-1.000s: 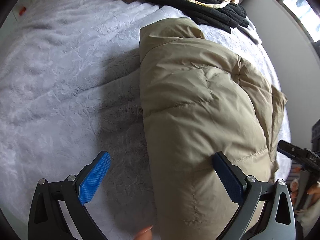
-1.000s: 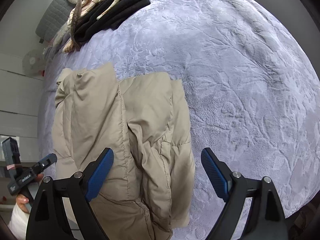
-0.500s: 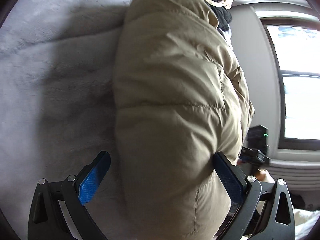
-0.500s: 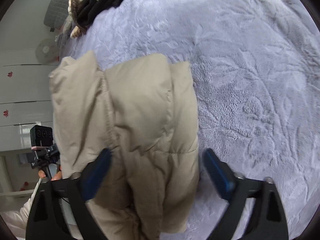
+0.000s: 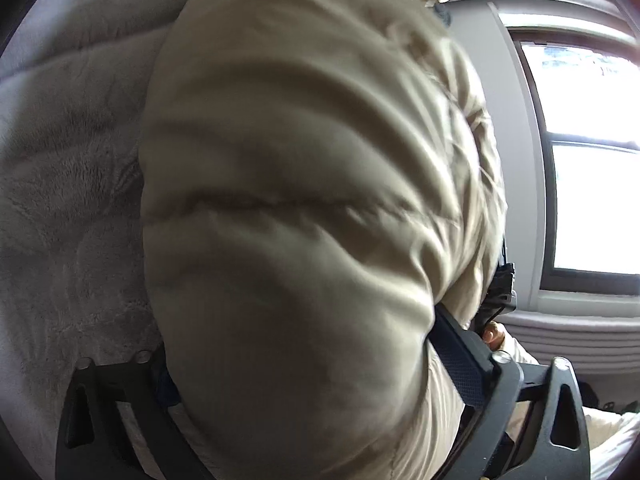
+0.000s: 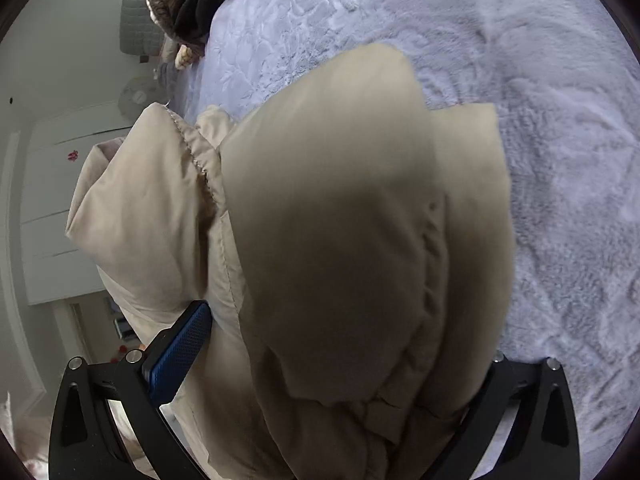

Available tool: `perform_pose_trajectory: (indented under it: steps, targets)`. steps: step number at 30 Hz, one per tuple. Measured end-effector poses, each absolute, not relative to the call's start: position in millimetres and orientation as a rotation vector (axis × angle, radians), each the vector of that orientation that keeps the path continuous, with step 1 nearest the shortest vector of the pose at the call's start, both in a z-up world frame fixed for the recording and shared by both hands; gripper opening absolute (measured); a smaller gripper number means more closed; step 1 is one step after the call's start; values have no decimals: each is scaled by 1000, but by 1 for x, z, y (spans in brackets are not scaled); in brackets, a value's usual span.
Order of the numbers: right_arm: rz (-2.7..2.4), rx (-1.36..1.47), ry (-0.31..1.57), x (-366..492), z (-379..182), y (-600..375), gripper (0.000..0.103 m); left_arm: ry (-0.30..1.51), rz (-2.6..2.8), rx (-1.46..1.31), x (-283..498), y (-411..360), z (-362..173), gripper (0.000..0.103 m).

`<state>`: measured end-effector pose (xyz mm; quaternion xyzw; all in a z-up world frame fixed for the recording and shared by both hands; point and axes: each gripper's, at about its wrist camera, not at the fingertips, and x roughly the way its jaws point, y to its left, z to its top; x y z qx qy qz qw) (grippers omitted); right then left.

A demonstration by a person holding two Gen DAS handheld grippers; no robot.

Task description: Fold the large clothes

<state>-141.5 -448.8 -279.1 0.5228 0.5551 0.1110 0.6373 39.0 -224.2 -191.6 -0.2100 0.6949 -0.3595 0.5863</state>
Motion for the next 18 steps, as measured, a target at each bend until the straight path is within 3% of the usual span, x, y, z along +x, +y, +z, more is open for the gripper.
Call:
perform_pose_trajectory:
  steps: [1, 3, 6, 13, 18]
  targets:
    - [247, 1205, 1267, -141, -277, -448, 96, 1608, -837, -488, 38, -226, -188, 93]
    - [241, 1229, 1252, -141, -268, -447, 74, 1581, -845, -496, 39, -224, -177, 88]
    - [251, 1201, 1231, -137, -248, -439, 64, 1554, -874, -501, 40, -220, -162, 86]
    - [283, 1157, 1139, -90, -207, -393, 63, 1465, -910, -497, 68, -180, -124, 86]
    - [323, 1146, 1101, -16, -204, -339, 63, 1414, -868, -488, 111, -111, -108, 86]
